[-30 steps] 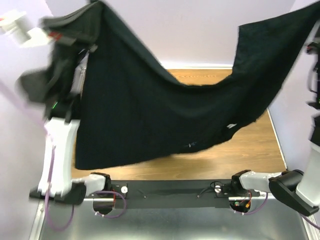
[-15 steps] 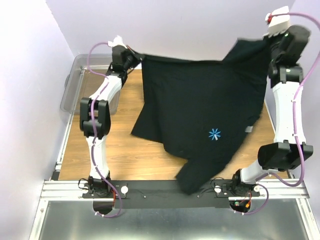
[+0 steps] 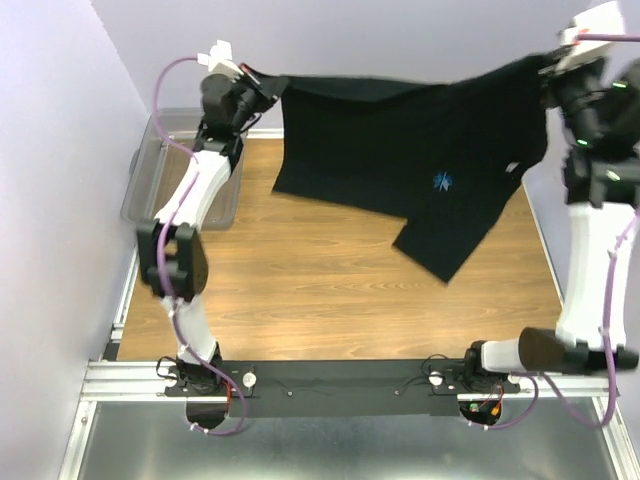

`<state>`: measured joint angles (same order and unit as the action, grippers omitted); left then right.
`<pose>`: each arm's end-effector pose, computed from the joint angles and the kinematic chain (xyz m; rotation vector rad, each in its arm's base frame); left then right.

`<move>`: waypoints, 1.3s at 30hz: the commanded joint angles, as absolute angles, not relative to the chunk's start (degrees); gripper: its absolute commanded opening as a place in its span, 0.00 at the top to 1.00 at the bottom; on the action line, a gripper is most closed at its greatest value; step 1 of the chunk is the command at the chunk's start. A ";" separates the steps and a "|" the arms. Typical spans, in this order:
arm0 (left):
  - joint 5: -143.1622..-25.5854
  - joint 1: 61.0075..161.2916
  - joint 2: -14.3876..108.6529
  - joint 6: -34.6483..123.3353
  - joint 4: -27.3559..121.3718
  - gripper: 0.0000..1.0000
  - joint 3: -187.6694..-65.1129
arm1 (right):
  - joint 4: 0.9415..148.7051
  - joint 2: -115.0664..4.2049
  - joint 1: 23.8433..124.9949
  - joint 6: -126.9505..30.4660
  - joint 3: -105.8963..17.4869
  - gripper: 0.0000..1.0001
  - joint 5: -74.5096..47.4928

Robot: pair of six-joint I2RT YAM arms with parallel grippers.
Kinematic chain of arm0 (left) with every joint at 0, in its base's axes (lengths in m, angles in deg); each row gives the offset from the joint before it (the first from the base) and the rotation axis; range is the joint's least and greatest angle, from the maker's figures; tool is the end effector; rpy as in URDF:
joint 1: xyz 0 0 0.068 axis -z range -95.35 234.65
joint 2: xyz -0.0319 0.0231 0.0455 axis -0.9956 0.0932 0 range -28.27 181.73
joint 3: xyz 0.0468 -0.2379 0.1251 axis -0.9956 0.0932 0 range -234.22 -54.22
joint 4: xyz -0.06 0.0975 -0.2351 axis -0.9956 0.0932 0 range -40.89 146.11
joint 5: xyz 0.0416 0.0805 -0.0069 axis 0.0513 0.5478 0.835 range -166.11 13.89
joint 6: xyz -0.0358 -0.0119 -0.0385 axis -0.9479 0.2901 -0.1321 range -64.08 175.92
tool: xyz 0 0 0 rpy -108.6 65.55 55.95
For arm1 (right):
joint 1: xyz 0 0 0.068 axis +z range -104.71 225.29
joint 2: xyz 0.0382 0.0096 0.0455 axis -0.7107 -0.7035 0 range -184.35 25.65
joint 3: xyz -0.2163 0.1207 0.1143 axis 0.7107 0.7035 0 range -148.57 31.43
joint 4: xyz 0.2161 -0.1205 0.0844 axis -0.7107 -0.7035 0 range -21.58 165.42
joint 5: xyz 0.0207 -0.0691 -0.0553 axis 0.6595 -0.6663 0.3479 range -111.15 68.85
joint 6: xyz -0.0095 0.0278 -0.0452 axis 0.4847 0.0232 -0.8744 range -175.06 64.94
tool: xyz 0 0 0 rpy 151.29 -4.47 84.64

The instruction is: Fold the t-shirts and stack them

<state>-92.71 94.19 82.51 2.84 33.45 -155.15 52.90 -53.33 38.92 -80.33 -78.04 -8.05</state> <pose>0.4647 -0.0883 0.3884 -0.3429 1.5347 -1.0864 0.2571 -0.0206 0.5636 -0.4208 1.3789 -0.2903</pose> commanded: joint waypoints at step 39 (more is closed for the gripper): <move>-80.43 100.21 95.01 6.53 33.81 1.00 -158.44 | 70.22 -52.12 39.14 -83.00 -46.81 0.99 -10.06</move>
